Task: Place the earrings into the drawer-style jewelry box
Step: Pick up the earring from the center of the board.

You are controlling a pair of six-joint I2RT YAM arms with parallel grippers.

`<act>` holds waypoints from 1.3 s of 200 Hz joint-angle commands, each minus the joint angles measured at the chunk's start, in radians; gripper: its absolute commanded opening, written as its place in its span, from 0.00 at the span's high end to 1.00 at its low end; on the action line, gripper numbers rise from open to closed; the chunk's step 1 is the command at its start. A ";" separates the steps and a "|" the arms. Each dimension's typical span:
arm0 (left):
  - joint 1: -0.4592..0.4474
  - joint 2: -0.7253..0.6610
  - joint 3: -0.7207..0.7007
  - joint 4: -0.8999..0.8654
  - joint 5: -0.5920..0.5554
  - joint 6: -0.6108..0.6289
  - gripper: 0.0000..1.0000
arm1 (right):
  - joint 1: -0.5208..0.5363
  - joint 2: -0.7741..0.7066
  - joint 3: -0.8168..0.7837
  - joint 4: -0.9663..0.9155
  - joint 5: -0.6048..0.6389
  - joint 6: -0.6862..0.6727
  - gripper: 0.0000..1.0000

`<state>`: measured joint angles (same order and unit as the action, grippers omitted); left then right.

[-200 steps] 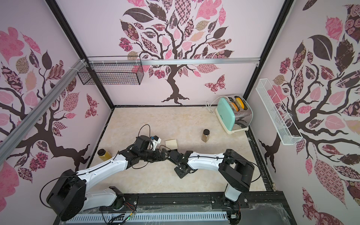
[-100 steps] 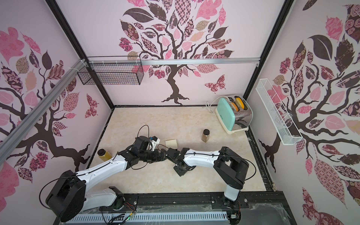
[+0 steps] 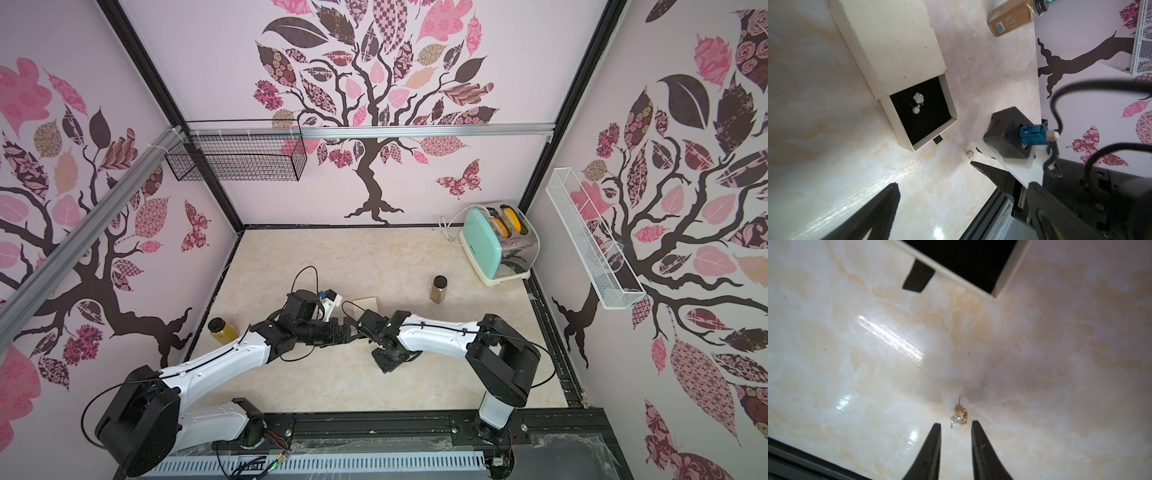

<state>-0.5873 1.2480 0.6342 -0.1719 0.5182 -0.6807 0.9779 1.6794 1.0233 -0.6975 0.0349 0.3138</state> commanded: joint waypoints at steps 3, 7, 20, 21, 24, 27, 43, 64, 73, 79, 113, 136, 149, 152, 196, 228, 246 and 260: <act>-0.002 -0.016 -0.016 0.015 0.009 0.009 0.02 | -0.012 0.018 0.001 0.003 -0.014 -0.007 0.74; -0.003 -0.017 -0.016 0.014 0.010 0.009 0.02 | -0.014 0.020 0.001 0.003 -0.013 -0.008 0.74; -0.002 -0.016 -0.016 0.015 0.011 0.008 0.02 | -0.019 0.025 -0.003 0.006 -0.011 -0.010 0.74; -0.002 -0.015 -0.016 0.015 0.012 0.009 0.02 | -0.019 0.025 -0.004 0.006 -0.010 -0.010 0.74; -0.002 -0.015 -0.016 0.016 0.011 0.008 0.02 | -0.020 0.025 -0.005 0.008 -0.011 -0.012 0.74; -0.003 -0.015 -0.016 0.018 0.012 0.008 0.02 | -0.021 0.025 -0.005 0.009 -0.012 -0.013 0.74; -0.002 -0.013 -0.016 0.017 0.011 0.009 0.02 | -0.024 0.026 -0.008 0.013 -0.016 -0.015 0.74; -0.003 -0.010 -0.016 0.020 0.013 0.009 0.02 | -0.024 0.033 -0.010 0.019 -0.020 -0.016 0.75; -0.002 -0.010 -0.016 0.020 0.014 0.009 0.02 | -0.024 0.037 -0.011 0.022 -0.022 -0.018 0.75; -0.003 -0.011 -0.016 0.019 0.013 0.009 0.02 | -0.024 0.040 -0.012 0.026 -0.024 -0.017 0.76; -0.002 -0.013 -0.017 0.019 0.013 0.006 0.02 | -0.024 0.051 -0.025 0.021 -0.018 -0.018 0.79; -0.002 -0.013 -0.016 0.018 0.012 0.007 0.02 | -0.024 0.052 -0.032 0.018 -0.010 -0.018 0.80; -0.002 -0.013 -0.013 0.018 0.012 0.008 0.02 | -0.024 0.055 -0.033 0.018 -0.006 -0.016 0.81; -0.002 -0.013 -0.014 0.017 0.012 0.008 0.02 | -0.024 0.055 -0.032 0.020 -0.004 -0.016 0.82; -0.002 -0.017 -0.014 0.012 0.005 0.010 0.02 | -0.024 0.050 -0.035 0.013 -0.021 -0.014 0.95; -0.001 -0.008 -0.011 0.011 -0.002 0.008 0.02 | -0.025 0.023 -0.036 0.021 -0.033 -0.010 1.00; -0.001 -0.003 -0.007 0.008 -0.006 0.003 0.02 | -0.027 -0.003 -0.044 0.042 -0.043 -0.020 1.00; 0.001 0.000 -0.003 0.010 -0.009 -0.003 0.02 | -0.028 -0.032 -0.054 0.062 -0.045 -0.029 1.00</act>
<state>-0.5877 1.2476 0.6250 -0.1669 0.5198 -0.6815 0.9539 1.7012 0.9897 -0.6453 0.0063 0.3050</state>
